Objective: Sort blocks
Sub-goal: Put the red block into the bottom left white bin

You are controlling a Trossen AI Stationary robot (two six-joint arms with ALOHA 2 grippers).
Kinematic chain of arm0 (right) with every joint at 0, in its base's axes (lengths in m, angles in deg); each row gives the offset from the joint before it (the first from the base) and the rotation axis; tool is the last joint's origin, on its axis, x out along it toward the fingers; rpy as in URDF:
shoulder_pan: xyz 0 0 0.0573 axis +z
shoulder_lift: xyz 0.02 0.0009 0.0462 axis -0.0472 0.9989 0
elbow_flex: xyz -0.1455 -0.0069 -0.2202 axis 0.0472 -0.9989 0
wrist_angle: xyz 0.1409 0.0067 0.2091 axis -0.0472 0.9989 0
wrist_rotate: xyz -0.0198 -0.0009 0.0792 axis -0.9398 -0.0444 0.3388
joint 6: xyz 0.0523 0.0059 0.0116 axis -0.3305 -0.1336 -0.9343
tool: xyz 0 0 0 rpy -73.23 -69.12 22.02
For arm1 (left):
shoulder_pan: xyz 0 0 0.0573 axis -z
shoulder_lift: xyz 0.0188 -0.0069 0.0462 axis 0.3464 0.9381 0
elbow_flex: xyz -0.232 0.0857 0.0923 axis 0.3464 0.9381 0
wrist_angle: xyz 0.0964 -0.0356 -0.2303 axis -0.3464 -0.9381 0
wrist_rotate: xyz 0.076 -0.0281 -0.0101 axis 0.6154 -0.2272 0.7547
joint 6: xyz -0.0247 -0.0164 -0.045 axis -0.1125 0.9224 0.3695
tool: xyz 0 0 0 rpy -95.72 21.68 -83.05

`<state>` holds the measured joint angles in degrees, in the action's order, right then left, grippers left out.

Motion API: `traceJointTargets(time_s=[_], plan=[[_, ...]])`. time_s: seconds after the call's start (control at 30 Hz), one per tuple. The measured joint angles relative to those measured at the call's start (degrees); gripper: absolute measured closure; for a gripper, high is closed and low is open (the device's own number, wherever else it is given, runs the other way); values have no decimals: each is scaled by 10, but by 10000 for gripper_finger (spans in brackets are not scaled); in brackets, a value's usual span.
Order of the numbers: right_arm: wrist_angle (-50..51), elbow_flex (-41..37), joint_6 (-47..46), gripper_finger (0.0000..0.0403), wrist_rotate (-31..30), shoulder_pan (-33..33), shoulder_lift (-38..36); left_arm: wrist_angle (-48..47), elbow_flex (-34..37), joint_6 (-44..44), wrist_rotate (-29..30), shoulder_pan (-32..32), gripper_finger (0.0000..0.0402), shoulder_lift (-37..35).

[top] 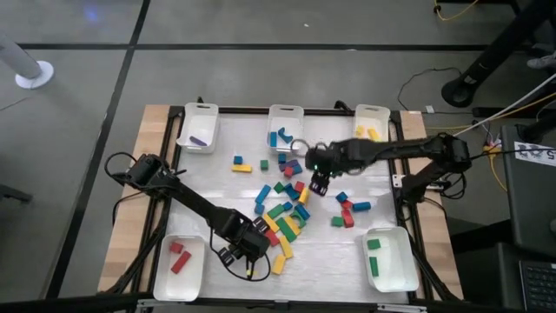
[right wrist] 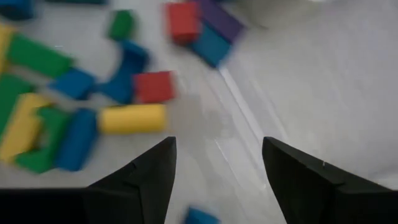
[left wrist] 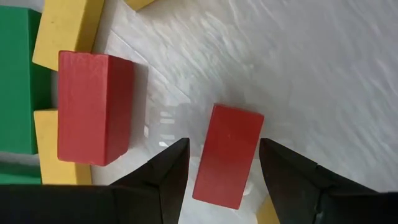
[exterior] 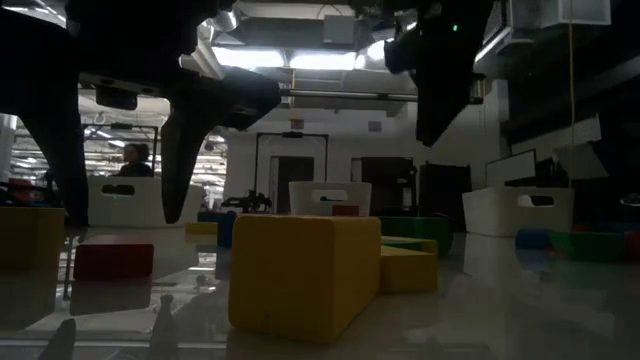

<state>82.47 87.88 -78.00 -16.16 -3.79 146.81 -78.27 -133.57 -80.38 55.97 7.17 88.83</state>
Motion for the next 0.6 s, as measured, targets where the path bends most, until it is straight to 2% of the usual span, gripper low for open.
traceJointTargets(time_s=[0.33,0.6], plan=[[-76,0,0,166,0,130,0,2,0,-26,0,0,218,11],[-92,0,-20,166,-1,194,0,0,-1,-40,-3,0,218,37]])
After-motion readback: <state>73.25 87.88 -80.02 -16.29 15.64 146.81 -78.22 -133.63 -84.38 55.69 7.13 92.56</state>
